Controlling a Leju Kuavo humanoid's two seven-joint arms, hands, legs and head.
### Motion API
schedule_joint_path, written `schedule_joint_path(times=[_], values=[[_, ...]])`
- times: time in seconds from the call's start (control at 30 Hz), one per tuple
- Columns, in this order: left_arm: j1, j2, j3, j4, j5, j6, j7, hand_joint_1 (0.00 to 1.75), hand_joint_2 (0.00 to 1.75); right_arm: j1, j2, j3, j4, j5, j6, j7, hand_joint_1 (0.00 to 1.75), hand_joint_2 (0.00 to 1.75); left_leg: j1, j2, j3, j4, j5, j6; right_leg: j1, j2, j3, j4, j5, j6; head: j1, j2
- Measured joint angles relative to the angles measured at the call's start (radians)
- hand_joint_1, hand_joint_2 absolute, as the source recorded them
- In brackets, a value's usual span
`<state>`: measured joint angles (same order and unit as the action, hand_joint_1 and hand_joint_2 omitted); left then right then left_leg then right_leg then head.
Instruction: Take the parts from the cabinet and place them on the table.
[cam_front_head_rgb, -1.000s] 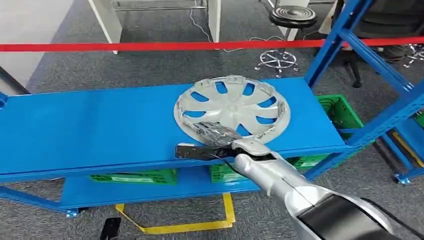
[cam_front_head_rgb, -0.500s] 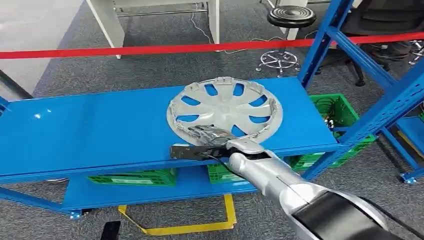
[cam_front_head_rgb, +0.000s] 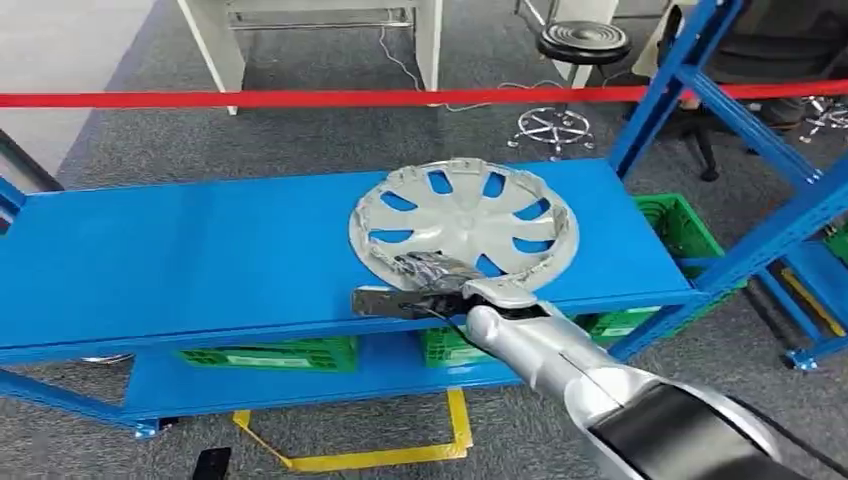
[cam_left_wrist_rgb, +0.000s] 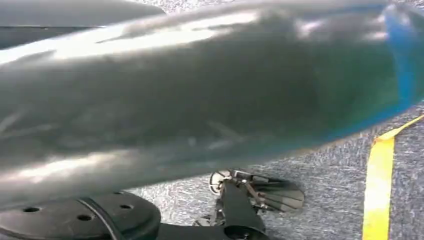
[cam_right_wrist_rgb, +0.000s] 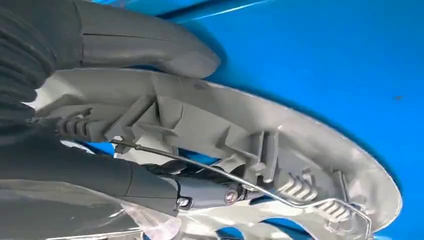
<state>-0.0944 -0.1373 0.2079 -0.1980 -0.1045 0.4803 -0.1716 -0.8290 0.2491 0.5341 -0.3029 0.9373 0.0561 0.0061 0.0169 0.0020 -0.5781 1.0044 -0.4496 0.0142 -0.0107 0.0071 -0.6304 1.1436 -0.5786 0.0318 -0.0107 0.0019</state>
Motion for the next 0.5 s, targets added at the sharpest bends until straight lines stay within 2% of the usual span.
schedule_joint_path(times=[0.03,0.07,0.1,0.13,0.17,0.2,0.23,0.27,0.33,0.37,0.4,0.43,0.47,0.5], values=[[0.002,0.0,0.001,0.0,0.0,0.001,0.0,0.0,0.0,0.002,-0.001,0.0,0.002,0.0,0.0,0.0,0.0,1.75,-0.003,0.001,-0.002,0.0,0.001,0.003,0.0,0.0,-0.045,0.095,-0.039,0.001,0.0,0.0],[0.003,0.001,0.002,0.0,0.0,0.002,0.0,0.0,0.0,0.002,-0.001,0.0,0.003,0.0,0.0,0.0,0.0,1.75,-0.005,0.002,-0.004,0.001,0.001,0.003,0.0,0.0,-0.081,0.166,-0.063,0.001,0.0,0.0],[0.005,0.002,0.003,0.0,0.0,0.002,0.0,0.0,0.0,0.002,-0.001,0.0,0.003,0.001,0.0,0.0,0.0,1.75,-0.007,0.002,-0.003,0.001,0.001,0.003,0.0,0.0,-0.092,0.185,-0.055,-0.001,-0.001,0.0],[0.005,0.003,0.004,0.0,0.001,0.002,0.0,0.0,0.0,0.002,-0.002,0.0,0.004,0.001,0.0,0.0,0.0,1.75,-0.008,0.002,-0.002,0.001,0.001,0.003,0.001,0.0,-0.076,0.156,-0.027,-0.004,-0.001,0.0],[0.005,0.004,0.005,0.0,0.001,0.003,0.0,0.0,0.0,0.001,-0.002,0.0,0.004,0.001,0.0,0.0,0.0,1.75,-0.008,0.001,-0.001,0.001,0.001,0.003,0.001,0.0,-0.041,0.087,0.015,-0.008,0.0,0.0],[0.005,0.004,0.006,0.0,0.001,0.003,0.0,0.0,0.0,0.0,-0.002,0.0,0.004,0.001,0.0,0.0,0.0,1.75,-0.009,0.0,0.001,0.001,0.001,0.003,0.002,0.0,0.011,-0.014,0.061,-0.014,0.0,0.0],[0.004,0.004,0.007,0.0,0.001,0.004,0.0,0.0,0.0,-0.002,-0.002,0.0,0.004,0.001,0.0,0.0,0.0,1.75,-0.009,-0.001,0.002,0.001,0.001,0.003,0.004,-0.001,0.06,-0.108,0.093,-0.022,0.0,0.0],[0.004,0.004,0.009,0.0,0.001,0.004,0.0,0.0,0.0,-0.004,-0.002,0.0,0.004,0.001,0.001,0.0,0.0,1.75,-0.016,-0.002,-0.001,0.005,-0.001,-0.003,0.008,-0.002,0.076,-0.143,0.077,-0.023,-0.002,0.0],[0.004,0.005,0.013,0.0,0.001,0.004,0.0,0.0,0.0,-0.002,-0.002,0.0,0.004,0.002,0.002,0.0,0.0,1.75,-0.012,-0.004,-0.003,0.004,0.003,-0.014,0.01,0.0,0.079,-0.141,0.084,-0.023,-0.003,0.0],[0.004,0.004,0.013,0.0,0.001,0.004,0.0,0.0,0.0,-0.002,-0.002,0.001,0.004,0.002,0.002,0.0,0.0,1.75,-0.009,-0.004,-0.002,0.002,0.006,-0.019,0.013,0.001,0.078,-0.14,0.085,-0.026,-0.002,0.0],[0.003,0.004,0.014,0.0,0.001,0.005,0.0,0.0,0.0,-0.004,-0.002,0.001,0.004,0.002,0.003,0.0,0.0,1.75,-0.01,-0.005,0.0,0.001,0.006,-0.025,0.01,0.0,0.081,-0.147,0.089,-0.032,-0.002,0.0],[0.003,0.006,0.015,0.0,0.001,0.005,0.0,0.0,0.0,-0.003,-0.002,0.001,0.004,0.002,0.005,0.0,0.0,1.75,-0.008,-0.005,-0.003,0.012,-0.007,-0.03,0.003,-0.006,0.087,-0.155,0.096,-0.039,-0.002,0.0],[0.003,0.006,0.015,0.0,0.001,0.006,-0.001,0.0,0.0,-0.004,-0.001,0.002,0.004,0.001,0.008,-0.001,0.0,1.75,-0.009,-0.004,-0.02,0.049,-0.037,-0.035,0.001,-0.007,0.088,-0.156,0.097,-0.042,-0.006,0.0],[0.003,0.007,0.017,0.0,0.002,0.006,-0.001,0.0,0.0,-0.003,-0.001,0.002,0.004,-0.001,0.01,-0.001,0.0,1.75,-0.006,-0.004,-0.051,0.125,-0.081,-0.039,0.0,-0.01,0.087,-0.156,0.097,-0.045,-0.007,0.0]])
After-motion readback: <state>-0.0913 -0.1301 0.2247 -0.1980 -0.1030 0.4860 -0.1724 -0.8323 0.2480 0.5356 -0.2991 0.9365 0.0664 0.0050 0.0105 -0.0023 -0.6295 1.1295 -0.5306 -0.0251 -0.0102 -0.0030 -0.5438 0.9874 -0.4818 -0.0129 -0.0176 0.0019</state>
